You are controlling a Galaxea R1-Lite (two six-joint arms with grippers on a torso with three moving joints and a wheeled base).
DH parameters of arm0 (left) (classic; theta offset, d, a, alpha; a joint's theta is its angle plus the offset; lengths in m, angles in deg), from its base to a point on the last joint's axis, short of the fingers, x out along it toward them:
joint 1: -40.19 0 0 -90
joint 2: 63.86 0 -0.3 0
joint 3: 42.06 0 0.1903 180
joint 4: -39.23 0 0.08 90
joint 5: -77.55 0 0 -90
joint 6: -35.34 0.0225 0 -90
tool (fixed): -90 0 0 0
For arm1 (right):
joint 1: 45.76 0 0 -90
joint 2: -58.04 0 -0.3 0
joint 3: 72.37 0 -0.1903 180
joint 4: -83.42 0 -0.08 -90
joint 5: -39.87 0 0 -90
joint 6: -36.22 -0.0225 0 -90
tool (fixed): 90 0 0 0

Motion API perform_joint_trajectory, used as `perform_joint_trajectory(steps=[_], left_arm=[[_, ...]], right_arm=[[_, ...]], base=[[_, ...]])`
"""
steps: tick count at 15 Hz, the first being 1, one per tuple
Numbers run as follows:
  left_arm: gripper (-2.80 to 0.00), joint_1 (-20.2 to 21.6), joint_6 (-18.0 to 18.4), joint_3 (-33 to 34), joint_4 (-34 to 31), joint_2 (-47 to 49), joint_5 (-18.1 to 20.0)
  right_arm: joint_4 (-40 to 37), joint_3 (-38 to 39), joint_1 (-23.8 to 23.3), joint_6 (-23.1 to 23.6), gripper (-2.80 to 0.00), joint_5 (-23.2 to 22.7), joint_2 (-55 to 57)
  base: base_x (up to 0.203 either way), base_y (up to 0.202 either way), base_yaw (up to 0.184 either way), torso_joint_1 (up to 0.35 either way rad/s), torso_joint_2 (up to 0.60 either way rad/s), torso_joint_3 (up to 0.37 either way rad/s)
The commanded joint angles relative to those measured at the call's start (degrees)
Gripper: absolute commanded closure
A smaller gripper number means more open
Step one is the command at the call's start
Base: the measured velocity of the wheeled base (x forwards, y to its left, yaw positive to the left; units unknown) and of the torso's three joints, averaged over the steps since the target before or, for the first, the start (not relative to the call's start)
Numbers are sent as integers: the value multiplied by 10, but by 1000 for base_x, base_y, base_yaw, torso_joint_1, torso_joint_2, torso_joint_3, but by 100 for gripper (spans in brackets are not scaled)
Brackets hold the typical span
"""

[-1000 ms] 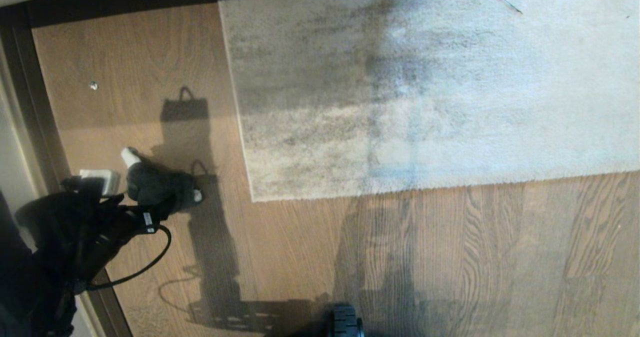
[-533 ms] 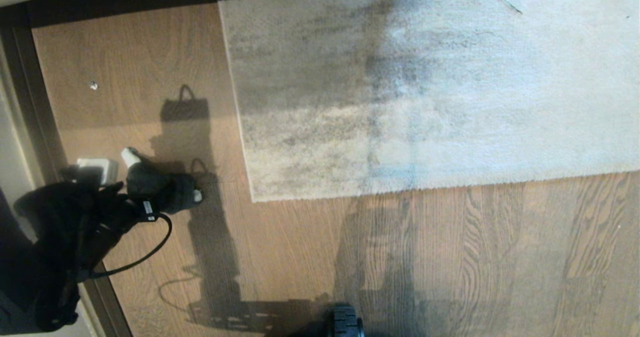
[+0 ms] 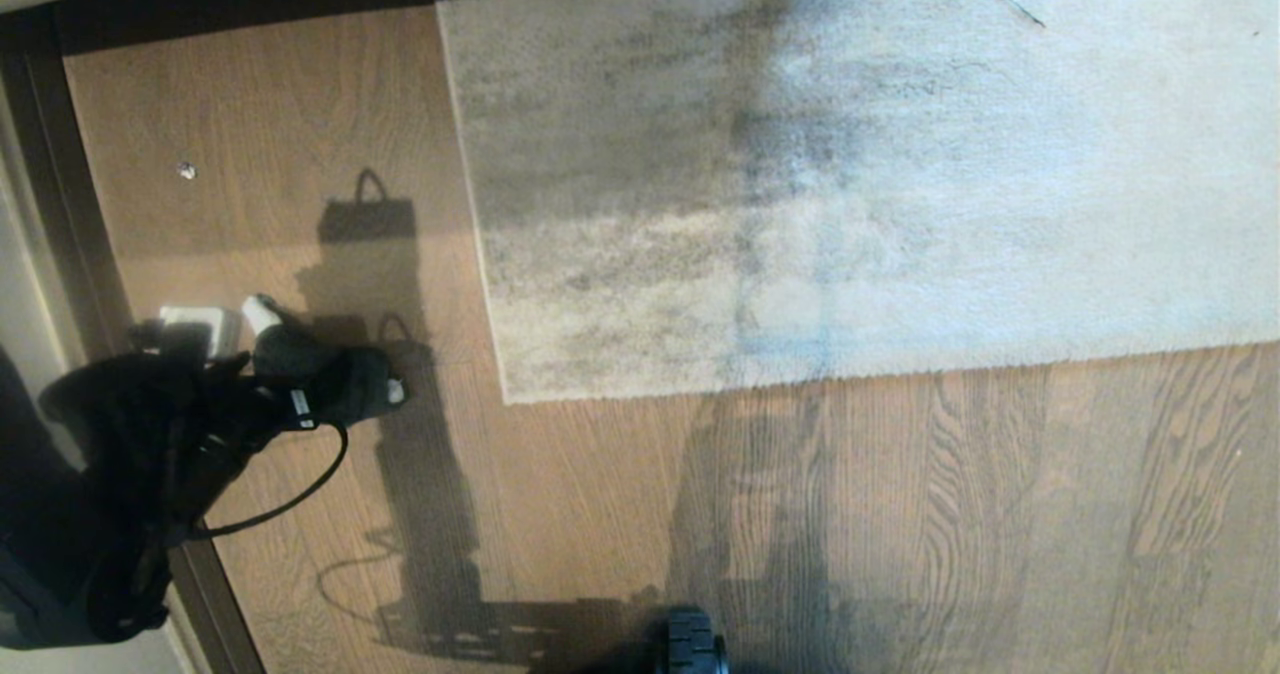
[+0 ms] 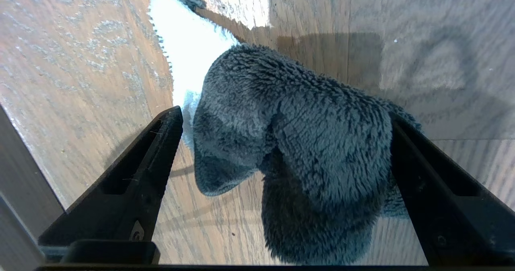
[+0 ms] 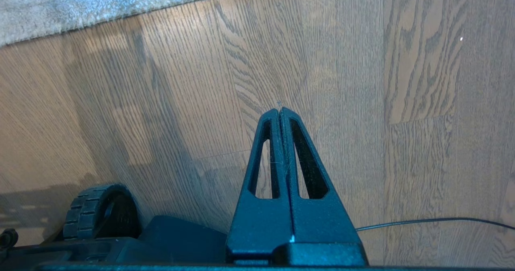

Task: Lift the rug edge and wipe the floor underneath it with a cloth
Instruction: Pick up the rag

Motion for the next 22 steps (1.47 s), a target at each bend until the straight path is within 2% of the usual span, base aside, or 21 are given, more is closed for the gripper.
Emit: perform_joint_trajectory(steps=[1, 13, 22], left_arm=[[0, 0, 2, -4, 28, 12, 0], [0, -1, 1, 3, 28, 2, -1], [0, 0, -1, 142, 28, -145, -5]], right_arm=[[0, 0, 0, -1, 0, 0, 0], [0, 0, 0, 0, 0, 0, 0], [0, 0, 0, 0, 0, 0, 0]], base=[[0, 0, 0, 0, 0, 0], [0, 0, 0, 0, 0, 0], [0, 0, 0, 0, 0, 0]])
